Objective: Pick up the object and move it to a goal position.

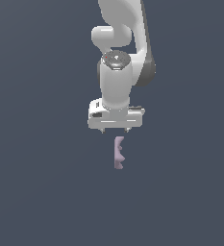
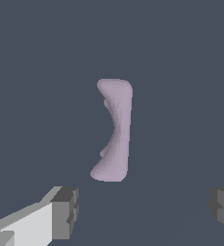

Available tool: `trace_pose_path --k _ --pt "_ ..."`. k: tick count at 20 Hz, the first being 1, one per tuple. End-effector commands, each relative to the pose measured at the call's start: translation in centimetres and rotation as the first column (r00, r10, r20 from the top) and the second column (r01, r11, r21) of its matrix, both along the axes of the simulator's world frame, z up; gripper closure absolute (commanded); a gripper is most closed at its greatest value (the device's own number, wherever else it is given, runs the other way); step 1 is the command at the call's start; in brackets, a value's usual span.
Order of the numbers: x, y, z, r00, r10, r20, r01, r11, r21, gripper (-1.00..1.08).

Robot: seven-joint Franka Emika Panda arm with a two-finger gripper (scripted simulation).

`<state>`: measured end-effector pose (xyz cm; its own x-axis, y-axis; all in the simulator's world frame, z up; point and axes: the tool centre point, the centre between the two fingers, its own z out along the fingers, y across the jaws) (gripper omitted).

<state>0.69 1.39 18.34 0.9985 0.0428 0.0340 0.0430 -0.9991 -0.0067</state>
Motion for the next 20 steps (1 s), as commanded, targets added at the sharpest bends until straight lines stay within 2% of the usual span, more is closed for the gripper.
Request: trace_pose_path --k 1,10,20 --pt "0.0 0.0 0.0 1.000 0.000 0.000 0.000 1.000 0.000 -0.92" --pt "0.7 -0.4 0.4 0.999 0.047 0.024 -0.046 0.998 -0.031 -0.92" --pt "1.2 -0.1 0.0 0.999 0.032 0.017 -0.031 0.999 -0.027 -0.92"
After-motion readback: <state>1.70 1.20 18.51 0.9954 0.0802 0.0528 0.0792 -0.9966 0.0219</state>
